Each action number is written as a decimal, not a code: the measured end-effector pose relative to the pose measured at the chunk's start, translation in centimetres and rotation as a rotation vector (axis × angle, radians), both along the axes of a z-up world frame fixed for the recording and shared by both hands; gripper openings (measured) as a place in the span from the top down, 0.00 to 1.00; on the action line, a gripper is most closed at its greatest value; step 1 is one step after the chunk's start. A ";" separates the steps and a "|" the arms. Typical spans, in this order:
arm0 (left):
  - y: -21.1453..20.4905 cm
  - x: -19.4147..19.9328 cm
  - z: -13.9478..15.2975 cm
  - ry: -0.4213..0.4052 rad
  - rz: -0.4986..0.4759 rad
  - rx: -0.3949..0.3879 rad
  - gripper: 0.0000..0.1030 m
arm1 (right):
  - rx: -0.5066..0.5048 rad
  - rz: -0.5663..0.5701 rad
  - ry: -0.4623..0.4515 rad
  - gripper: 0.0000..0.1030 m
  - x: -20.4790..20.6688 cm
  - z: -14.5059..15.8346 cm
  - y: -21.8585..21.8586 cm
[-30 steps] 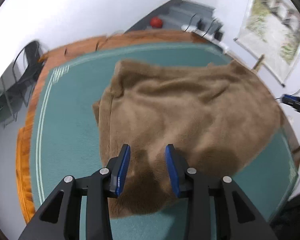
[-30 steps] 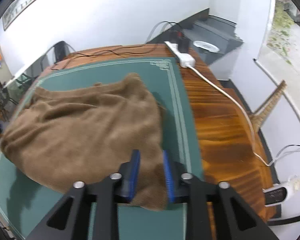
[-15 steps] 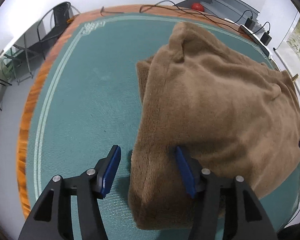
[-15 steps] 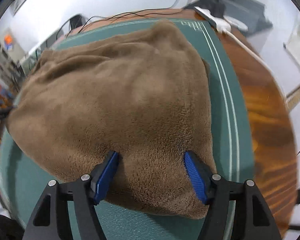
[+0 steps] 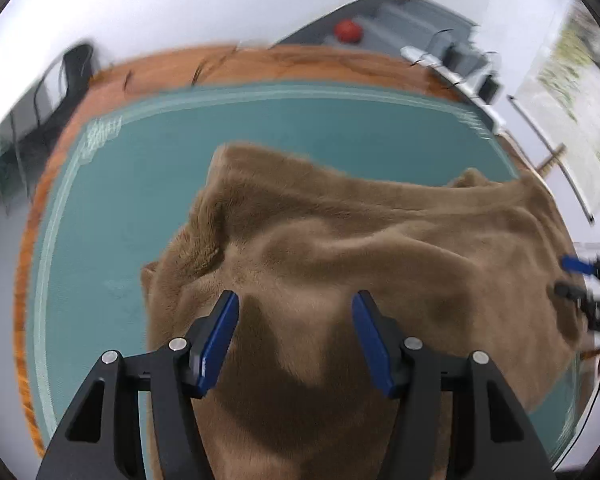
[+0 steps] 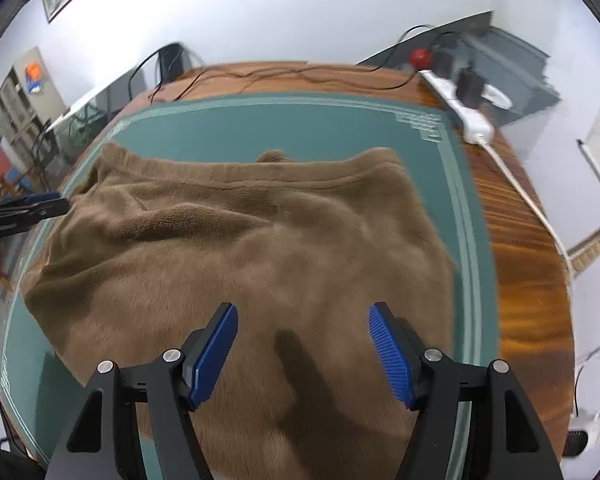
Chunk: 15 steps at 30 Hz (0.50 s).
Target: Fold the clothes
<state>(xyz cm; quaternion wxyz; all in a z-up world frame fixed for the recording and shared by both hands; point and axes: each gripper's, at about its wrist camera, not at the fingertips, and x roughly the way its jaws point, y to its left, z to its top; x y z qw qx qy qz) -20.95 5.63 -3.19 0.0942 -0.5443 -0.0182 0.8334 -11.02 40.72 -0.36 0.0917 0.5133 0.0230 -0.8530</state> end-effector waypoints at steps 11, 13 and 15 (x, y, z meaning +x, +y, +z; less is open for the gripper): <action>-2.2 -3.2 -2.2 -0.055 0.101 -0.115 0.38 | -0.047 -0.067 -0.113 0.33 -0.9 -3.4 1.8; -1.6 -2.8 -1.4 -0.034 0.079 -0.110 0.38 | -0.025 -0.068 -0.111 0.33 -1.0 -2.7 1.1; -0.9 -2.5 -0.4 -0.013 0.058 -0.086 0.38 | -0.036 -0.061 -0.085 0.33 -1.1 -1.6 0.6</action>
